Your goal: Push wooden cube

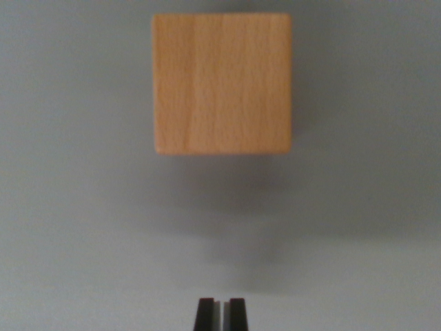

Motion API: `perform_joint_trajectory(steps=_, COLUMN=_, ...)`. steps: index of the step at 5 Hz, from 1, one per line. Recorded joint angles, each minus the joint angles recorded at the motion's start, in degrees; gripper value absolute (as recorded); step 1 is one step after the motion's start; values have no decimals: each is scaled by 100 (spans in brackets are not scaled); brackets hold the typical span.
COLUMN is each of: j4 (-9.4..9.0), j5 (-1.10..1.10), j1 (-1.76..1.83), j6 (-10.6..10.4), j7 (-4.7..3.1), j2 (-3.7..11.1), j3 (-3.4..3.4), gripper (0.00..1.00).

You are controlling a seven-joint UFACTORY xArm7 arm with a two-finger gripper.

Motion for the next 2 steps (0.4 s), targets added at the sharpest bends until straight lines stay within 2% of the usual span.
perform_joint_trajectory(steps=1, j4=-134, j5=-11, j1=-4, j6=-132, j7=5, j2=-7, j3=-2, gripper=0)
perform_joint_trajectory(steps=2, j4=-134, j5=-11, j1=-4, j6=-132, j7=5, j2=-7, j3=-2, gripper=0)
